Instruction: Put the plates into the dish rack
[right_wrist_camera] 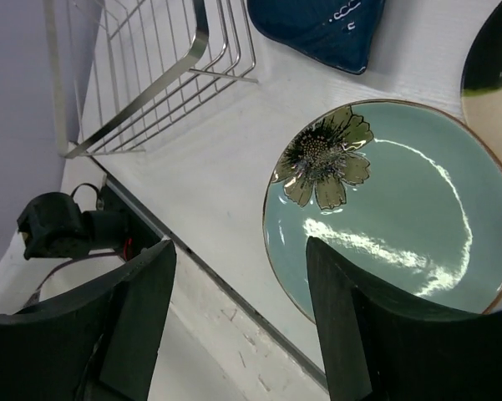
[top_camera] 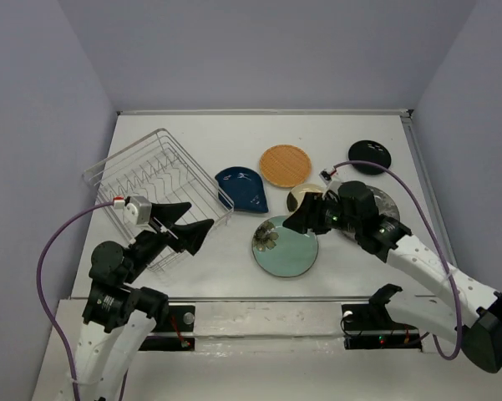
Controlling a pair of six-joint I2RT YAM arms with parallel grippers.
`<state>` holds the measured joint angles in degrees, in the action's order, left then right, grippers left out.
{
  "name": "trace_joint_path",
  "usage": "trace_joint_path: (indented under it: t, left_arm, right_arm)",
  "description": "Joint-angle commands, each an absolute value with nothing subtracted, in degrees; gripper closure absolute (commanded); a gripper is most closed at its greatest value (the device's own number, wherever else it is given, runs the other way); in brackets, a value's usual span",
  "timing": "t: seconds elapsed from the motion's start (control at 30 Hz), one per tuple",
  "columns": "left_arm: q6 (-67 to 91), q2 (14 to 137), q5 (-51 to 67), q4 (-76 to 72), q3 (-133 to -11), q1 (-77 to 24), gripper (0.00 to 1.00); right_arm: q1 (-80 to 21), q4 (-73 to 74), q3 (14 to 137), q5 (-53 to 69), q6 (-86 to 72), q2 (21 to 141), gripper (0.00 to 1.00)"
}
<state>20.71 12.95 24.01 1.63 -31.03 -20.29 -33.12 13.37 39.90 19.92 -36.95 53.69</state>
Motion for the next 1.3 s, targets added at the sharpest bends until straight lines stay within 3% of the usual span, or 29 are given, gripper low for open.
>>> trace_joint_path:
  t: [0.0, 0.17, 0.3, 0.33, 0.43, 0.47, 0.53, 0.67, 0.77, 0.97, 1.27]
  left_arm:
    - [19.6, 12.7, 24.9, -0.4, -32.8, -20.2, 0.01]
    - [19.6, 11.9, 24.5, -0.4, -32.7, -20.0, 0.01]
    - [19.7, 11.7, 24.3, -0.4, -32.6, -20.0, 0.01]
    - [19.8, 11.6, 24.3, -0.4, -32.6, -20.0, 0.01]
    - [20.0, 11.2, 24.0, -0.4, -32.6, -19.9, 0.01]
    - [20.0, 11.2, 23.9, -0.4, -32.6, -19.9, 0.01]
    - [20.1, 10.8, 23.5, -0.4, -32.5, -20.0, 0.01]
    - [20.6, 10.4, 22.6, -0.3, -32.4, -20.0, 0.01]
    - [21.0, 9.8, 21.5, -0.2, -32.4, -20.0, 0.01]
    - [21.3, 9.8, 21.9, -0.4, -32.3, -20.0, 0.01]
    - [21.8, 10.0, 21.9, -0.9, -32.0, -19.9, 0.01]
  right_arm:
    - [-38.8, 8.2, 45.9, 12.7, -34.9, 58.5, 0.31]
    - [-42.5, 8.3, 49.2, 8.4, -33.7, 63.8, 0.33]
    - [-43.1, 8.3, 51.4, 7.2, -32.7, 67.1, 0.42]
    - [-43.1, 8.3, 51.9, 6.6, -32.3, 68.0, 0.47]
    - [-43.1, 8.1, 53.6, 1.9, -30.9, 73.5, 0.80]
    - [-43.1, 8.1, 54.0, 0.9, -30.7, 73.6, 0.80]
    - [-43.1, 8.1, 55.9, -1.7, -29.9, 79.3, 0.76]
    - [-43.1, 8.0, 60.0, -4.7, -28.7, 85.4, 0.49]
    - [-41.3, 7.0, 62.4, -6.2, -27.9, 90.7, 0.43]
    - [-35.1, 3.1, 65.3, 2.8, -28.6, 98.3, 0.43]
    - [-33.4, -5.1, 66.8, 9.6, -31.4, 108.8, 0.50]
